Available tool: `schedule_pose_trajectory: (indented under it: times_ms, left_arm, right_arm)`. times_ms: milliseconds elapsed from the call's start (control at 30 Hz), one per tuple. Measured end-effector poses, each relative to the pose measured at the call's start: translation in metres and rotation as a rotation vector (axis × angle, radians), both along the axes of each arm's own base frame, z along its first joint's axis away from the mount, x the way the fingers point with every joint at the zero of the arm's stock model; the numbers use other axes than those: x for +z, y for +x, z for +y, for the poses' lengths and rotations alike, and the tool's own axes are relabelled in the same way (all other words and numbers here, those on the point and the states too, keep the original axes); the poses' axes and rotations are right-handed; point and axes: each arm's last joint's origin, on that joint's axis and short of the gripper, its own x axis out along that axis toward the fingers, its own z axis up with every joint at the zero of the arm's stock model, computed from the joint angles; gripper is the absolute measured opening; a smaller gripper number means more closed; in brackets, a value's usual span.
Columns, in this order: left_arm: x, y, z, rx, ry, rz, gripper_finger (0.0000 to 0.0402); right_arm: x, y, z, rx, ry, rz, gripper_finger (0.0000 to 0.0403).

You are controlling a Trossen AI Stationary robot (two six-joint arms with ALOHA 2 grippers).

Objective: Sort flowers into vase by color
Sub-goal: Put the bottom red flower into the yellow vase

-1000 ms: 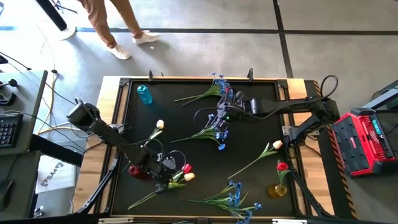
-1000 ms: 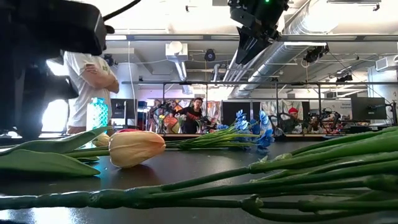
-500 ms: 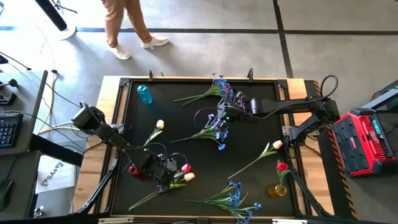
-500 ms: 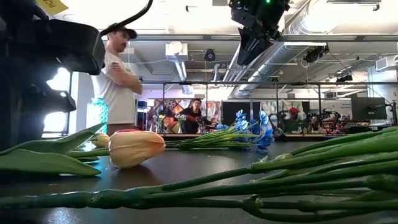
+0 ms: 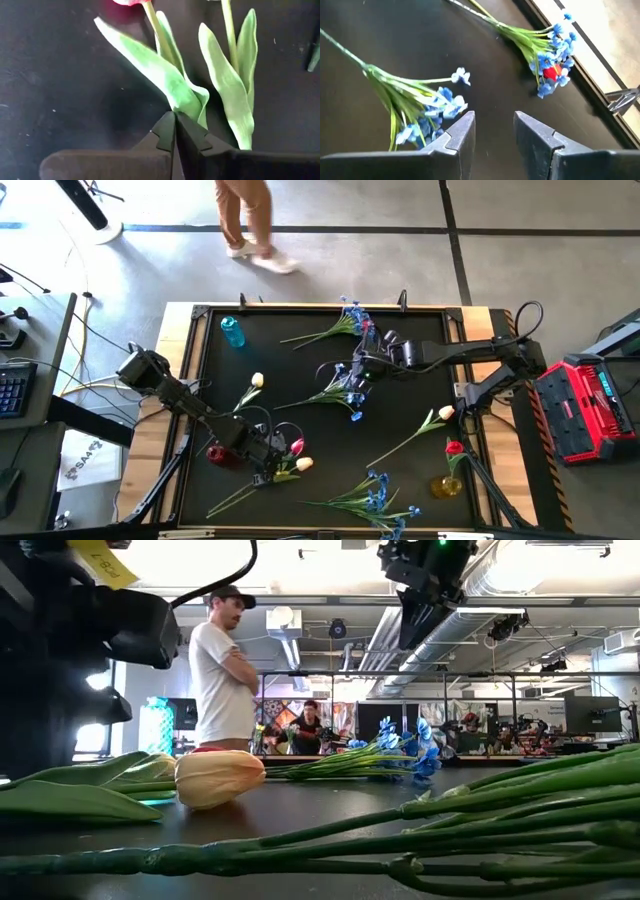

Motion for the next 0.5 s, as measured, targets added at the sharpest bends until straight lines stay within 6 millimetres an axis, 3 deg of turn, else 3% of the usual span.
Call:
schedule_pose_trajectory:
  times_ms: [267,500]
  left_arm:
    - [0.024,0.000,0.025,0.071,0.097,-0.077,0.0000]
    - [0.044,0.000,0.036,0.050,0.010,-0.109,0.0006]
  right_arm:
    - [-0.002,-0.008,0.010,-0.028,-0.035,0.056,0.0123]
    - [-0.003,-0.013,0.016,-0.038,-0.033,0.095,0.0123]
